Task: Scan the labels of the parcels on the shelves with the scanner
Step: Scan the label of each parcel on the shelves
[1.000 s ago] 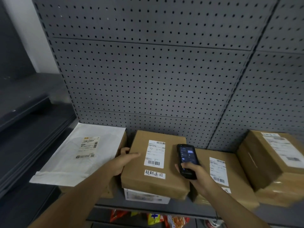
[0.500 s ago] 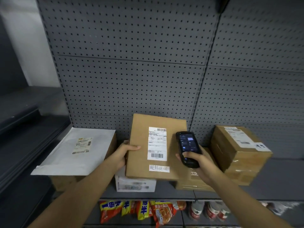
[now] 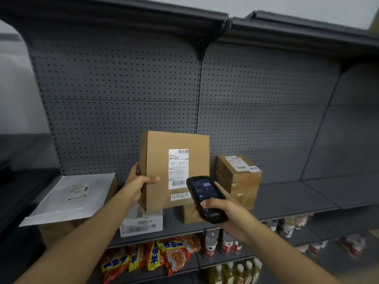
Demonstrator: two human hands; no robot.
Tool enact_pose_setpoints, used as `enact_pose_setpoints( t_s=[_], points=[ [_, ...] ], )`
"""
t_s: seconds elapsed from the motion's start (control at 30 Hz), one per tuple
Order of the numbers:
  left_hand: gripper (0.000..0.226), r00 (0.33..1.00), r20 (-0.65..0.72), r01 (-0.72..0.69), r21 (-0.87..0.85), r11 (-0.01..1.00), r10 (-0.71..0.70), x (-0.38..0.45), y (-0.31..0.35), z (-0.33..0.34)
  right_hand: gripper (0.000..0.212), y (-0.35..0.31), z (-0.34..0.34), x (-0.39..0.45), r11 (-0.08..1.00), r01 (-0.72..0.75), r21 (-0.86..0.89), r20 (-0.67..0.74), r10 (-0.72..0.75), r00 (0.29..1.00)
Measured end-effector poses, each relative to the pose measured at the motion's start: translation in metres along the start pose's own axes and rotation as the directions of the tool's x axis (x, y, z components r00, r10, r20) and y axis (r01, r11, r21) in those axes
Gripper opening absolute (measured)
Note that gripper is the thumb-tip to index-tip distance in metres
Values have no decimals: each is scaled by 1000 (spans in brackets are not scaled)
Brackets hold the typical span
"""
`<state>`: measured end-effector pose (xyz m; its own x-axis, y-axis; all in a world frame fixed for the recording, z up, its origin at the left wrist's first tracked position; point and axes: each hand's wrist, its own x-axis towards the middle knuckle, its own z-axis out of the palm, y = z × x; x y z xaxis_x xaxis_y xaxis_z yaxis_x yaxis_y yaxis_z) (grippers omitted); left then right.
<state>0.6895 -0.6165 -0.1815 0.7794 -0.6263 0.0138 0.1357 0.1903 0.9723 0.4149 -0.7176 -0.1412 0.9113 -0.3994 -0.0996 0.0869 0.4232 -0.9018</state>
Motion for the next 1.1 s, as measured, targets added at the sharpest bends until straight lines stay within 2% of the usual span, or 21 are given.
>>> enact_pose_setpoints(
  t_s=[0.13,0.33,0.83,0.97,1.1],
  points=[
    [93,999,-17,-49,-55,997,48,-6,19,8,51,-7,15,-22,999,-26,43,57,24,998],
    [99,998,-7,-59,-51,997,59,-12,33,7,49,-13,34,-29,997,-35,64,34,33,999],
    [76,998,3,-62,-55,997,62,-10,37,-3,44,-7,43,-29,992,-30,125,20,27,999],
    [74,999,4,-54,-34,998,54,-4,34,-7,55,-2,41,-23,994,-38,102,28,35,999],
    [71,999,10,-43,-28,999,43,4,29,-10,53,2,37,-15,995,-32,99,21,30,999]
  ],
)
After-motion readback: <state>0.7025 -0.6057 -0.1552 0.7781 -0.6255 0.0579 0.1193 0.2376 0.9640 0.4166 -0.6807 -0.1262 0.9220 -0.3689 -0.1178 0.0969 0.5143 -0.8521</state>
